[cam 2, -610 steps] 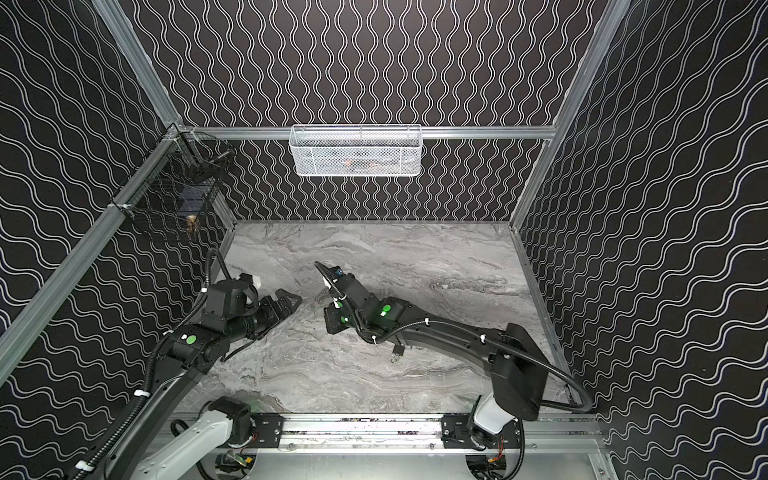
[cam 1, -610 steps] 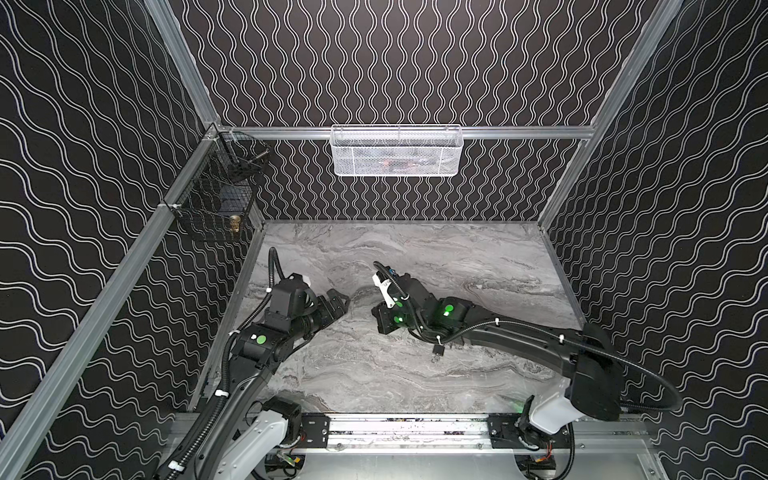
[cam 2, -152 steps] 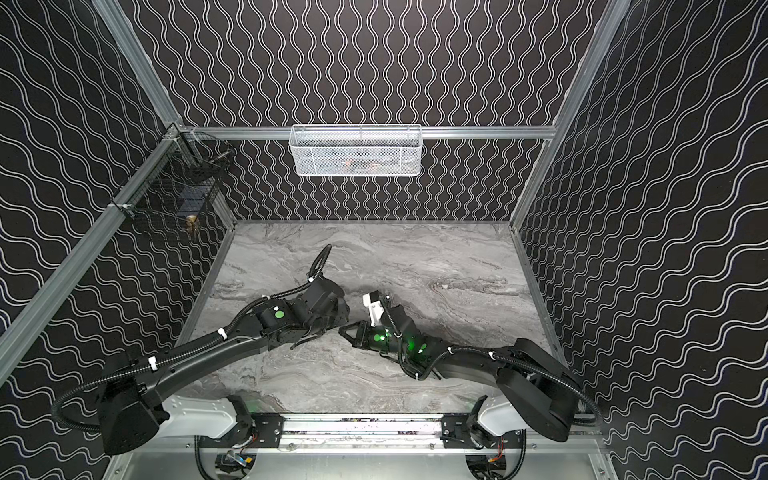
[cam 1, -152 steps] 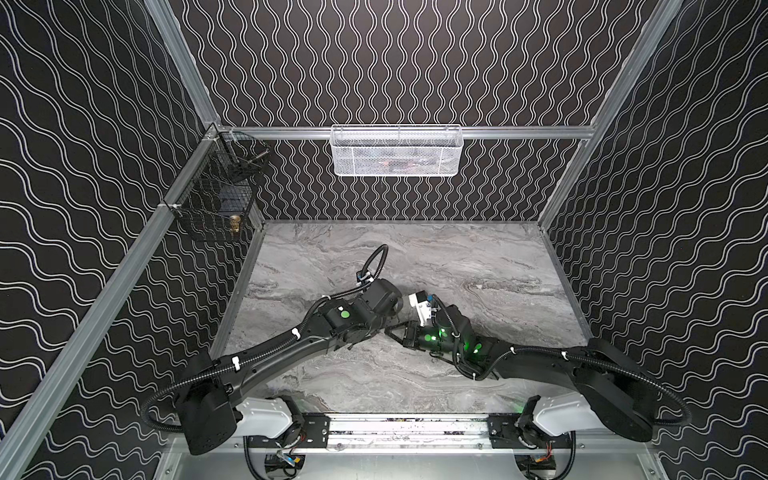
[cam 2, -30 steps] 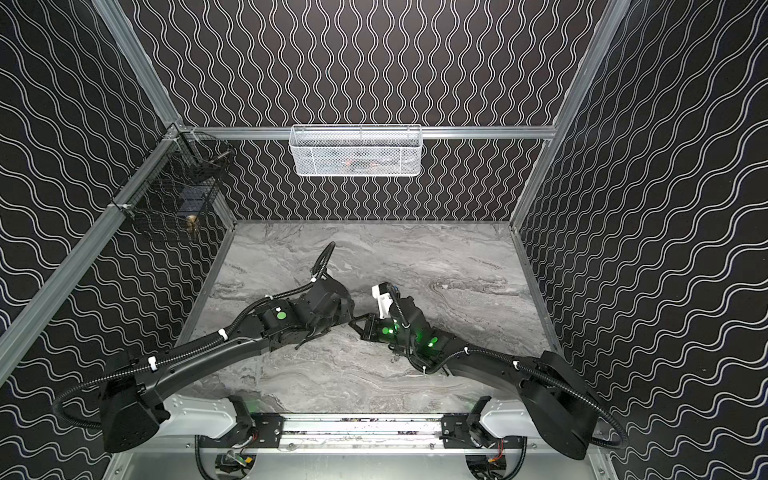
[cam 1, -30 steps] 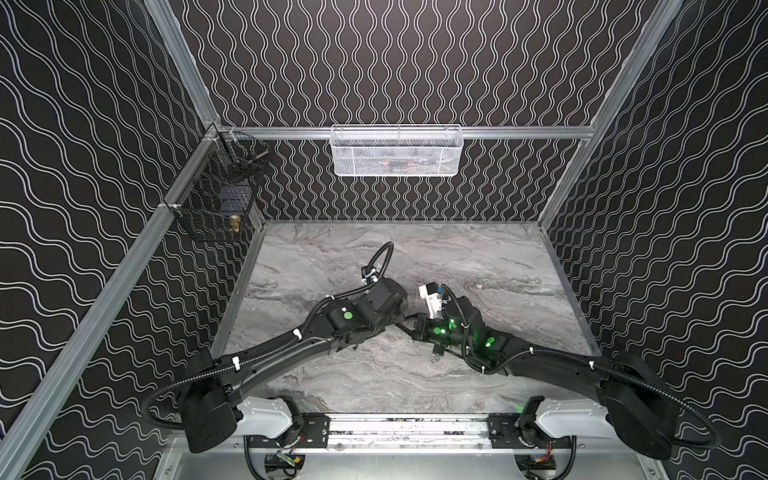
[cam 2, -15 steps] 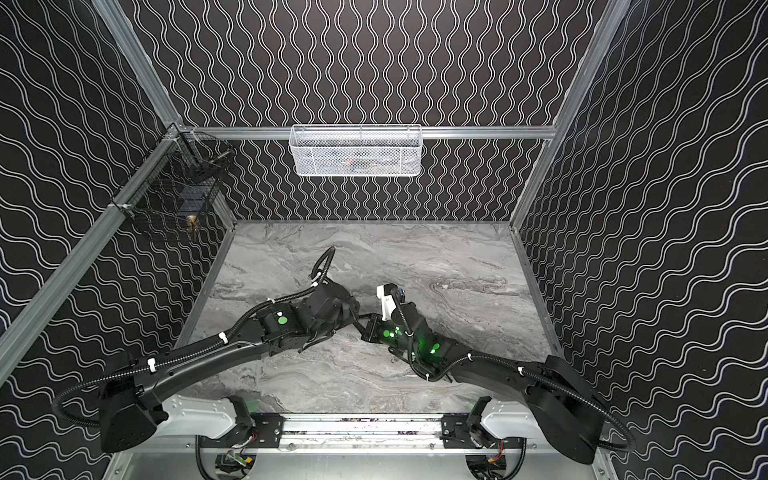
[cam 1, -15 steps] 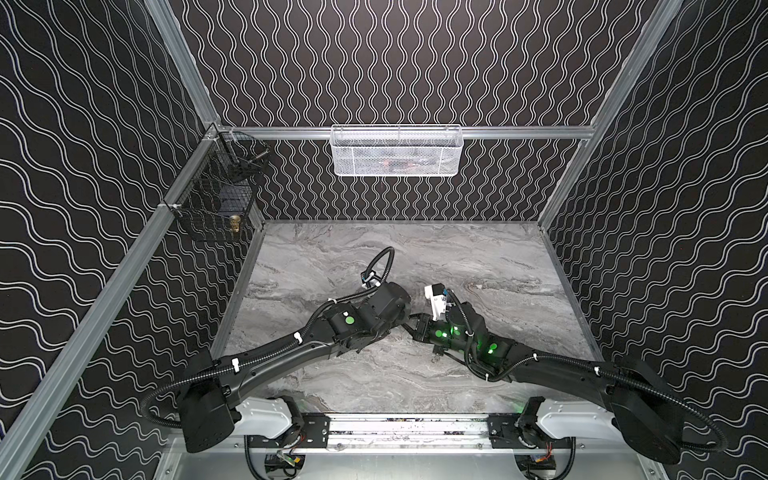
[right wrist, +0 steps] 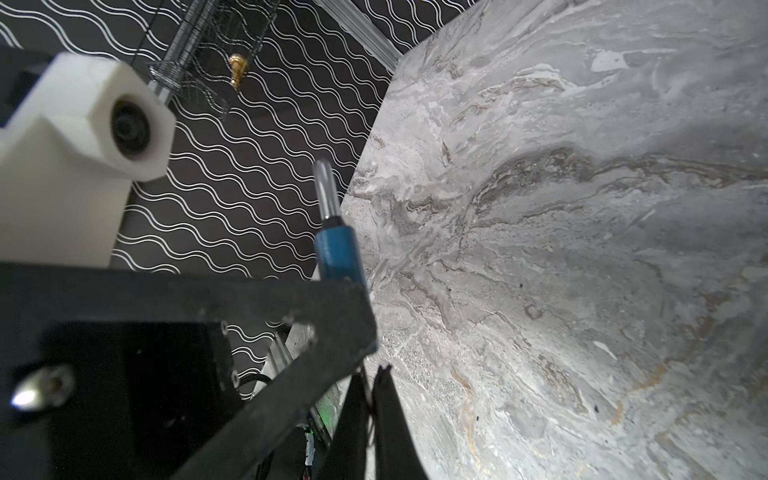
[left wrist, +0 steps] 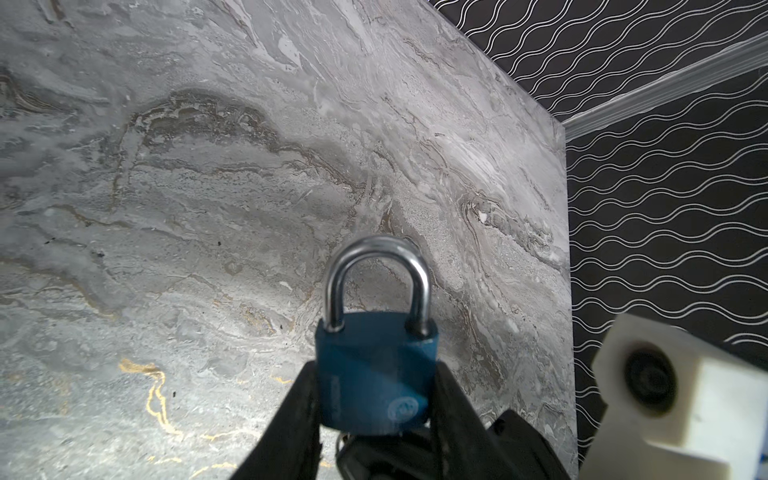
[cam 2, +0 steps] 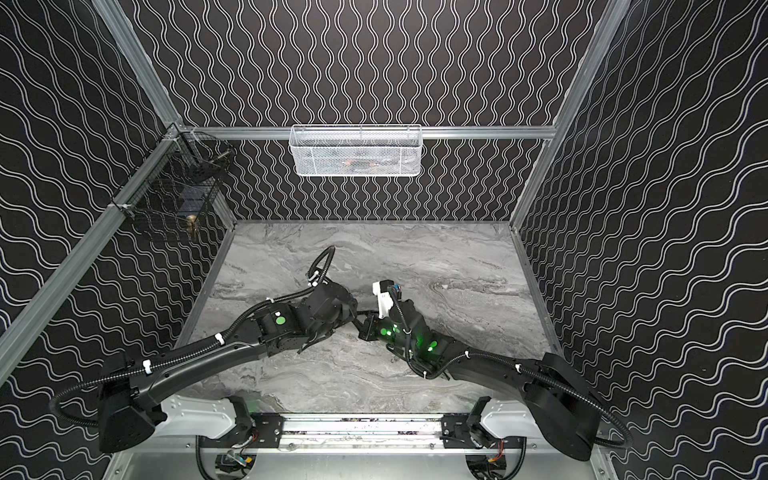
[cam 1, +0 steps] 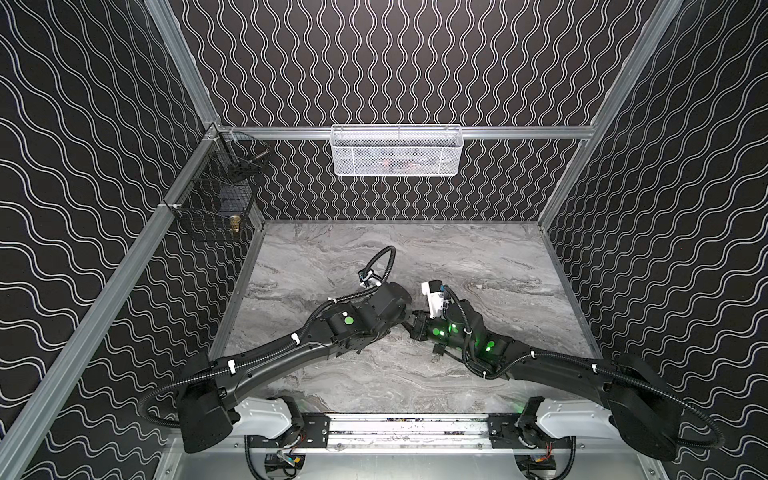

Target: Unlock with the key

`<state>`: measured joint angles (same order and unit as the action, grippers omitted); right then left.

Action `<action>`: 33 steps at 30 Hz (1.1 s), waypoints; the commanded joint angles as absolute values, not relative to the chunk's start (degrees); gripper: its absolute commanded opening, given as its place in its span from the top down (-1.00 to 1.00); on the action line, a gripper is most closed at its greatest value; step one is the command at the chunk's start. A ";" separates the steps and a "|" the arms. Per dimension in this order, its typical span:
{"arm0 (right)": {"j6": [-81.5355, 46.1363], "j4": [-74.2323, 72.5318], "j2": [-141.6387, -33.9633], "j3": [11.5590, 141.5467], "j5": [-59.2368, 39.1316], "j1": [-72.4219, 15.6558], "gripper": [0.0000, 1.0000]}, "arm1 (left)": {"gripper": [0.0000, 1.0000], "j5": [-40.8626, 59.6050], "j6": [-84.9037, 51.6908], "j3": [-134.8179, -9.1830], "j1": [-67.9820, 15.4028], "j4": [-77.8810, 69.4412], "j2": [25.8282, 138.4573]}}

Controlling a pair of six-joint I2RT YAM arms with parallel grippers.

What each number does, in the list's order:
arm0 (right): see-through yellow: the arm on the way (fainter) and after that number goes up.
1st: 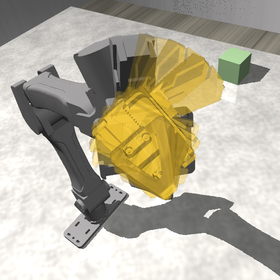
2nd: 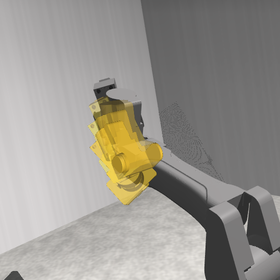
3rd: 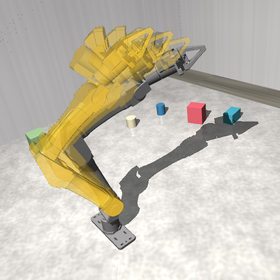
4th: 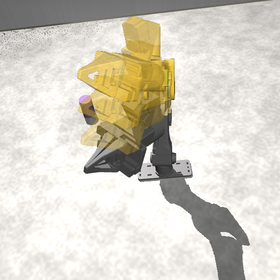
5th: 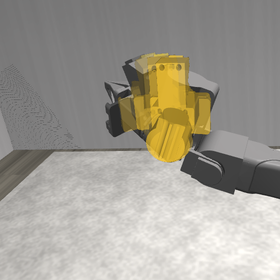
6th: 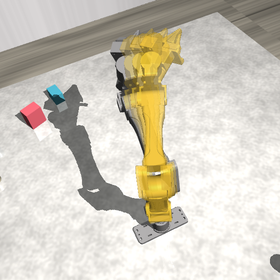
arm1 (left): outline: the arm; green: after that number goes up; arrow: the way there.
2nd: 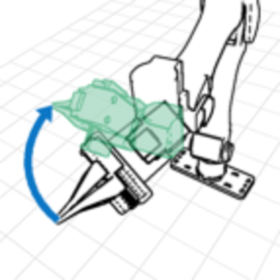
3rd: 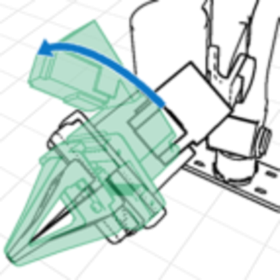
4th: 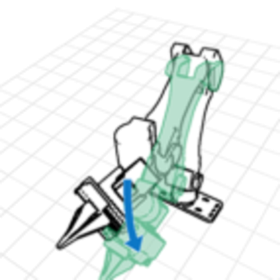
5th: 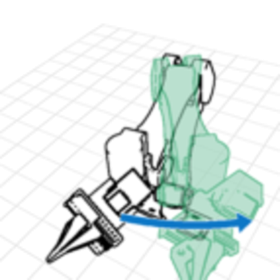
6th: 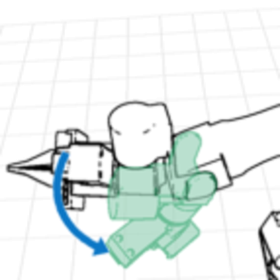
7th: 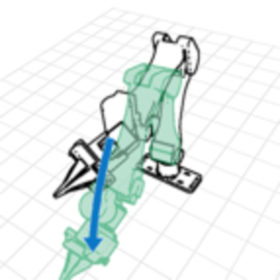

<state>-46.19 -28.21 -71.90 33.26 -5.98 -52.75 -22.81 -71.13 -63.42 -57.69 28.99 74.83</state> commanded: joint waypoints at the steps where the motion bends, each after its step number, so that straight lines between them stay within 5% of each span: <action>1: -43.22 -31.40 -69.50 31.73 -7.58 -52.77 0.59 | 1.00 -23.29 -71.10 -63.45 -57.66 26.92 73.92; 4: -41.40 -30.38 -66.99 30.31 -9.01 -52.82 0.35 | 1.00 -25.48 -72.06 -63.20 -57.59 26.80 73.67; 7: -40.94 -26.90 -65.11 29.73 -8.04 -52.81 0.34 | 1.00 -26.15 -72.51 -62.56 -57.57 25.66 73.33; 13: -48.72 -31.67 -64.76 29.41 -8.40 -52.56 0.64 | 1.00 -25.18 -72.86 -61.96 -57.57 23.99 73.72; 26: -51.39 -34.80 -68.65 30.41 -3.93 -52.47 0.74 | 1.00 -25.05 -72.42 -62.75 -57.57 24.32 73.78; 33: -51.71 -32.03 -67.53 30.05 -1.31 -52.56 0.46 | 1.00 -25.77 -72.29 -62.91 -57.57 25.48 73.35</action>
